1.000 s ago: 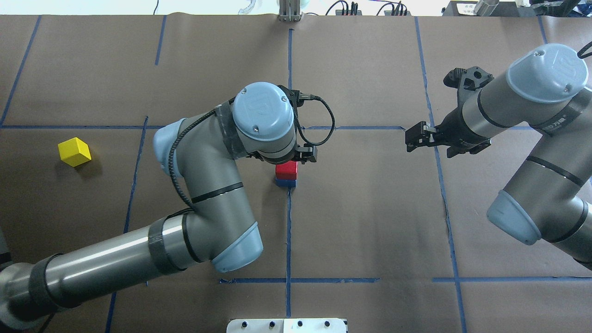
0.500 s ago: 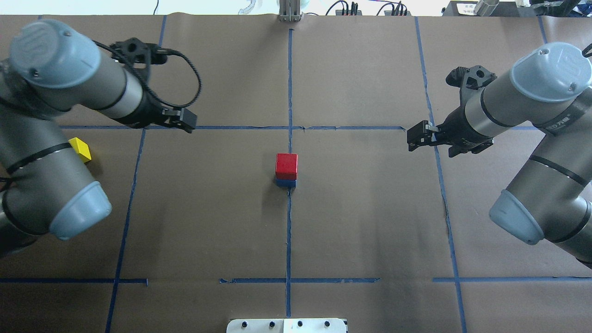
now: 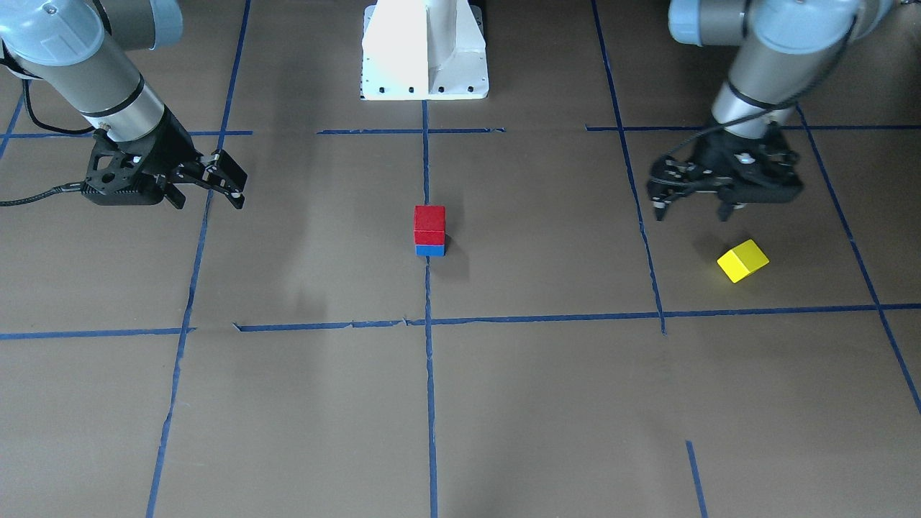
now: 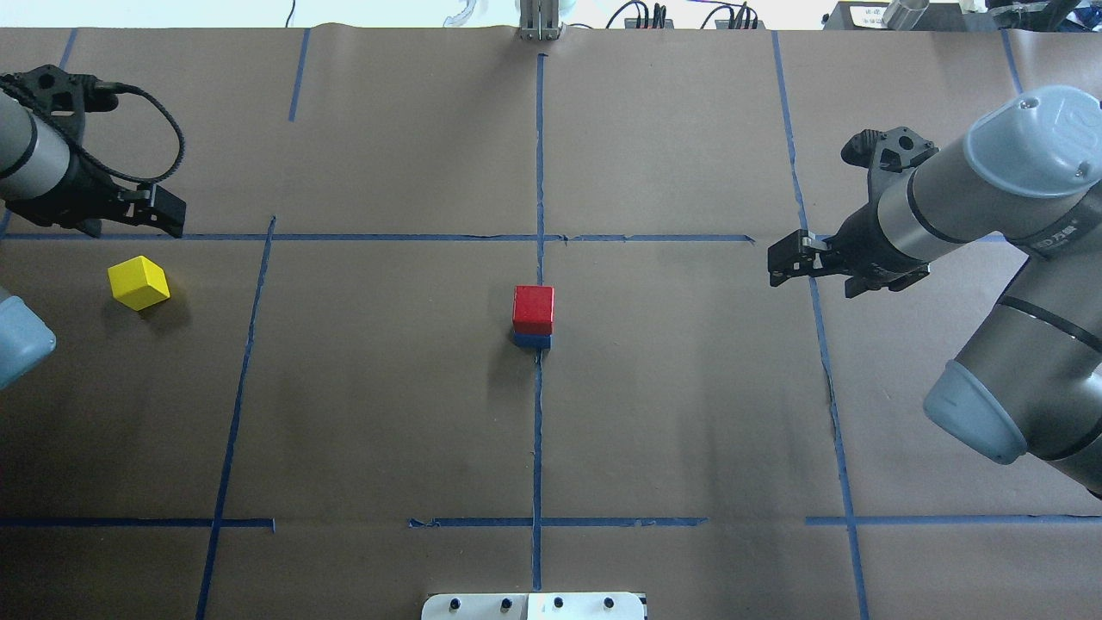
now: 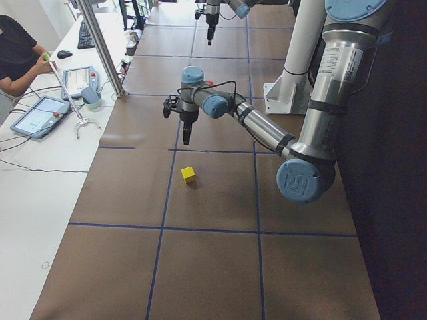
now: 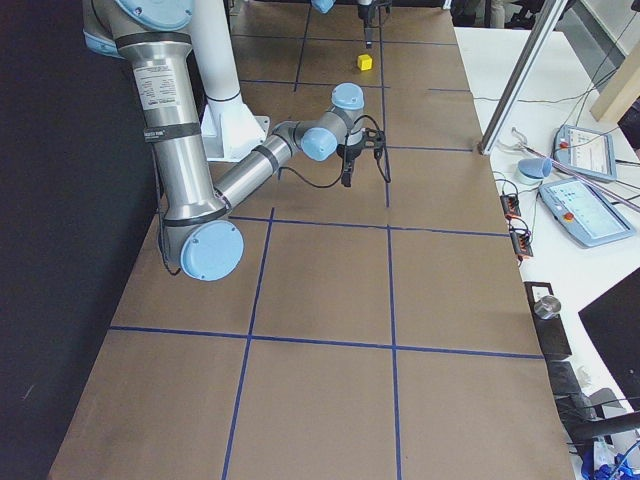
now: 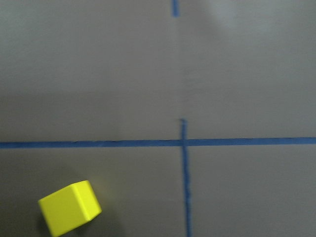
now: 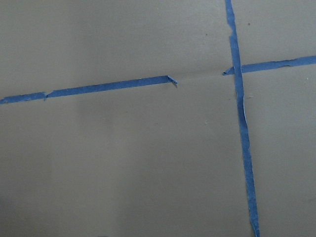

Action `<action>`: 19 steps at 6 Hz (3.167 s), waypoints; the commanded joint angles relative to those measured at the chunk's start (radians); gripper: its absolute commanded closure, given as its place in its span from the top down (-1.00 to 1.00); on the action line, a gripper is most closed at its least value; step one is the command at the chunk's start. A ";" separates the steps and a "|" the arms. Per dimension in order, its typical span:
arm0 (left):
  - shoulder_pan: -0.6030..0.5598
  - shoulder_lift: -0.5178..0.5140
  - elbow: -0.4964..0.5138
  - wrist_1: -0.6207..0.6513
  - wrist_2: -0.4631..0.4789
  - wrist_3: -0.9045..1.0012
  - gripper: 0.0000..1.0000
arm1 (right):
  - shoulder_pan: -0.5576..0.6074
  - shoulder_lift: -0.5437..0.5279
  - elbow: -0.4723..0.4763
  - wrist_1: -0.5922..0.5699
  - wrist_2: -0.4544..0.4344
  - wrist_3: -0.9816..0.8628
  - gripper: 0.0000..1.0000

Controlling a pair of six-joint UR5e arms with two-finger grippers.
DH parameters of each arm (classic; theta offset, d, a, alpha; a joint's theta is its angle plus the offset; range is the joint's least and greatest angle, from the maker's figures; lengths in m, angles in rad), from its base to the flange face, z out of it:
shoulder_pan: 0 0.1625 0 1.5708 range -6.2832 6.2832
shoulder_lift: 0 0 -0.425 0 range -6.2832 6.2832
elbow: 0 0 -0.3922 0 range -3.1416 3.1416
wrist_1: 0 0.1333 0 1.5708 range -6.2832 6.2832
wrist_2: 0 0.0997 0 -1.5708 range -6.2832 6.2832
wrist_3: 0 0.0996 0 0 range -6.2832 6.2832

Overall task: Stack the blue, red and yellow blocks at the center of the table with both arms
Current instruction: 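Move the left gripper back to the yellow cube, then grasp the yellow cube with the left gripper, then carry the yellow cube with the left gripper over the red cube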

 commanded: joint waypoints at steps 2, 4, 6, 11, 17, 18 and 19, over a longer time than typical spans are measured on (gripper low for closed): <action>-0.051 0.037 0.160 -0.052 -0.128 -0.070 1.00 | -0.002 -0.004 0.008 0.000 -0.008 0.003 1.00; -0.048 0.040 0.241 -0.171 -0.129 -0.191 1.00 | -0.002 -0.004 0.016 -0.001 -0.009 0.003 1.00; -0.045 0.039 0.312 -0.334 -0.135 -0.294 1.00 | -0.002 -0.004 0.017 -0.001 -0.009 0.003 1.00; 0.019 0.039 0.340 -0.336 -0.134 -0.302 1.00 | -0.002 -0.004 0.019 -0.001 -0.009 0.003 1.00; 0.025 0.014 0.354 -0.382 -0.120 -0.294 -0.77 | -0.002 -0.004 0.022 -0.001 -0.009 0.003 1.00; 0.025 -0.044 0.308 -0.368 -0.112 -0.302 -0.95 | 0.000 -0.004 0.031 -0.003 -0.008 0.003 1.00; 0.025 -0.111 0.283 -0.366 -0.111 -0.305 -0.95 | 0.002 -0.015 0.046 -0.006 0.001 0.002 1.00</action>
